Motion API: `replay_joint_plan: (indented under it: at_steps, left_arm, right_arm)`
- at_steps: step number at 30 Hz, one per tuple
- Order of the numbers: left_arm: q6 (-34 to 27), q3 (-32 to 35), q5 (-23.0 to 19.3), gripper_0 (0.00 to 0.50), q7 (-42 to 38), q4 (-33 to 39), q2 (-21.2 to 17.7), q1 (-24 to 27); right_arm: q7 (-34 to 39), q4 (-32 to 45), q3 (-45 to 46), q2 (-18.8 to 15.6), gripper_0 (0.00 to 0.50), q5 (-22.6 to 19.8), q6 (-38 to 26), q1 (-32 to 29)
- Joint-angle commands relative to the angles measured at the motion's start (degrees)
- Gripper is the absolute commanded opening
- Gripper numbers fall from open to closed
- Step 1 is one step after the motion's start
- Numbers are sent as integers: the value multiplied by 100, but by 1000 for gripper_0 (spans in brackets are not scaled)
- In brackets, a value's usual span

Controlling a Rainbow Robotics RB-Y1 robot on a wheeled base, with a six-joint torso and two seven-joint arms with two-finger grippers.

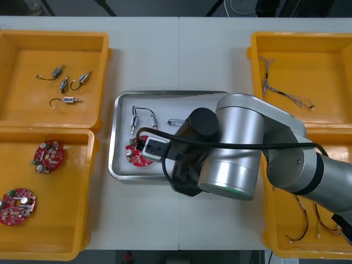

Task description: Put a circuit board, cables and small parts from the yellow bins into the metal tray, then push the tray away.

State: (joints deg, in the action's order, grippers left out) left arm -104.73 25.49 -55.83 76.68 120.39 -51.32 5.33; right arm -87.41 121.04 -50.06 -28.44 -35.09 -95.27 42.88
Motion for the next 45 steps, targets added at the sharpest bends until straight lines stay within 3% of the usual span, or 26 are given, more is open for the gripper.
replay_joint_plan:
  at_steps: [1, 12, 17, 30, 45]
  left_arm:
    - [84, 53, 134, 500, 154, 151, 166, -94]
    - [190, -53, 222, 500, 181, 151, 201, -208]
    - [181, -158, 257, 500, 154, 142, 201, -208]
    - [181, -281, 310, 500, 146, 142, 201, -217]
    - [181, -281, 310, 500, 146, 142, 201, -217]
  right_arm:
    - [22, -283, -531, 155, 500, 134, 386, 371]
    - [14, -880, -1076, 585, 500, 538, 518, 511]
    - [58, -1021, -1506, 568, 500, 749, 834, 590]
    - [-13, -1065, -1832, 427, 500, 1197, 861, 617]
    - [-57, -1399, -1972, 436, 500, 1329, 1080, 678]
